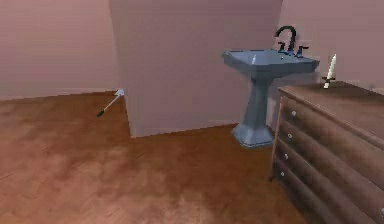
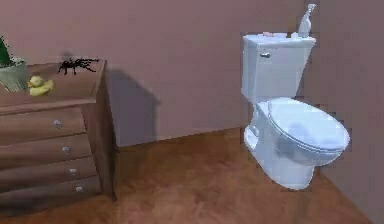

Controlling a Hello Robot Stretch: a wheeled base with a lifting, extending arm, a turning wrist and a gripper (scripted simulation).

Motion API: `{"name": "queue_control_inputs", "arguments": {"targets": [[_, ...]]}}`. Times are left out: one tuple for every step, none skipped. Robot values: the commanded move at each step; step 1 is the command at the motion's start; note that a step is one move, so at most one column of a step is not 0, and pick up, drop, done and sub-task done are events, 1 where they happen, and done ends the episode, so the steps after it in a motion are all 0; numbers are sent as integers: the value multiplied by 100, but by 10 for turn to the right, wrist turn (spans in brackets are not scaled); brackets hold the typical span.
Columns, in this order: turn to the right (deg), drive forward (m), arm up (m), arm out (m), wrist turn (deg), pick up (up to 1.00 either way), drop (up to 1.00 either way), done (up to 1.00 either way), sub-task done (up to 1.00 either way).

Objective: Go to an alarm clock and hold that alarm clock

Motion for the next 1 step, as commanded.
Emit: {"name": "queue_control_inputs", "arguments": {"targets": [[-450, 0, 0, 0, 0, 0, 0, 0, 0]]}}
